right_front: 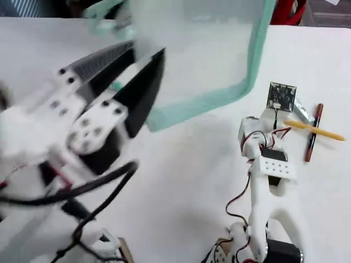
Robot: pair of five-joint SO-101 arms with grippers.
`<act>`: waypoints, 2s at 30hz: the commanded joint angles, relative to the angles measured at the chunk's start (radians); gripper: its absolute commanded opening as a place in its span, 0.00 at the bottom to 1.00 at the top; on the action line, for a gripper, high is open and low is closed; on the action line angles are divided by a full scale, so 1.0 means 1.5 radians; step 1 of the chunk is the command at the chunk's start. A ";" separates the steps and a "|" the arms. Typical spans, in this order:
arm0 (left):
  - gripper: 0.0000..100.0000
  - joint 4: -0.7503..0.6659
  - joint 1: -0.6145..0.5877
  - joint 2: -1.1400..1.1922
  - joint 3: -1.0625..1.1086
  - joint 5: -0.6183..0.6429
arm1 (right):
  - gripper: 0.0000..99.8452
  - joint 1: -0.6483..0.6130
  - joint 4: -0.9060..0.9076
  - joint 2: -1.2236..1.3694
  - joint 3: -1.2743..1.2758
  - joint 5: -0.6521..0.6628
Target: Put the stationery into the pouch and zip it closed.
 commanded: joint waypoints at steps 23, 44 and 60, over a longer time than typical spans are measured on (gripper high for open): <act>0.02 -1.134 -0.153 -0.854 1.889 -0.038 | 0.02 -0.022 0.004 -0.003 -0.030 -0.002; 0.03 -1.287 -0.139 -0.837 2.155 -0.025 | 0.02 -0.026 0.005 -0.002 -0.030 -0.002; 0.03 -1.395 -0.119 -0.600 2.148 0.030 | 0.02 -0.051 0.147 -0.041 -0.121 0.048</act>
